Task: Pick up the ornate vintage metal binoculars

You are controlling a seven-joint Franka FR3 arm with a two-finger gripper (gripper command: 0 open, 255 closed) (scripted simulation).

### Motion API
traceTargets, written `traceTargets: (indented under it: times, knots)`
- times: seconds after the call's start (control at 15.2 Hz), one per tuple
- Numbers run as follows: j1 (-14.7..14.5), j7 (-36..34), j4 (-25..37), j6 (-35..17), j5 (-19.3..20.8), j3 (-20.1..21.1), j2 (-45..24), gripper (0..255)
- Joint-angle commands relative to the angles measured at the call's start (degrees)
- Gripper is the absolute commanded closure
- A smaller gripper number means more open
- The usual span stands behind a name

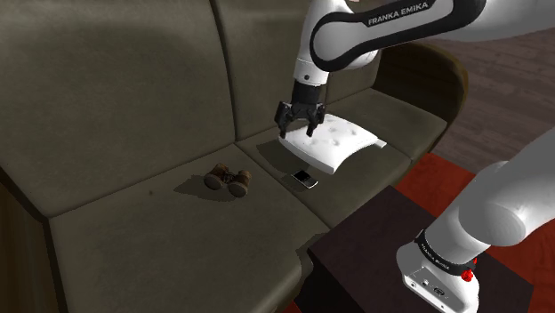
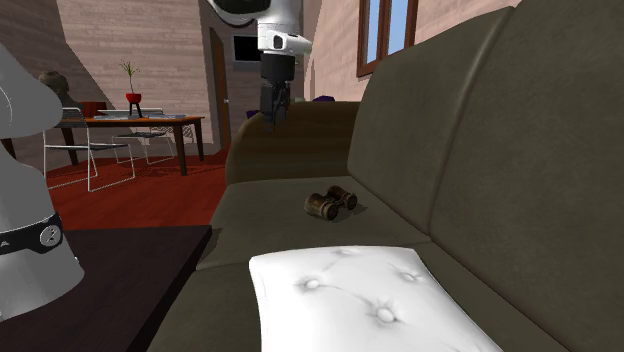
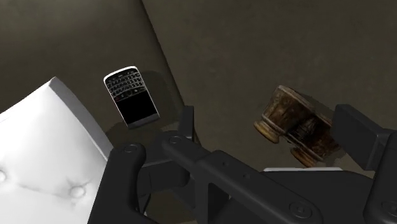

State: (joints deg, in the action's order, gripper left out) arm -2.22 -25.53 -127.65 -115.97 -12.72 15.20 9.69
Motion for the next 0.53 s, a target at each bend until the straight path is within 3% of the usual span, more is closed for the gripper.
traceTargets:
  times: [0.0, 0.46]
  knots:
    - [-0.26, -2.72, 2.0, -2.75, 0.38, 1.03, -4.7, 0]
    - [-1.92, -11.33, 12.4, -8.22, 3.37, 2.11, -20.7, 0]
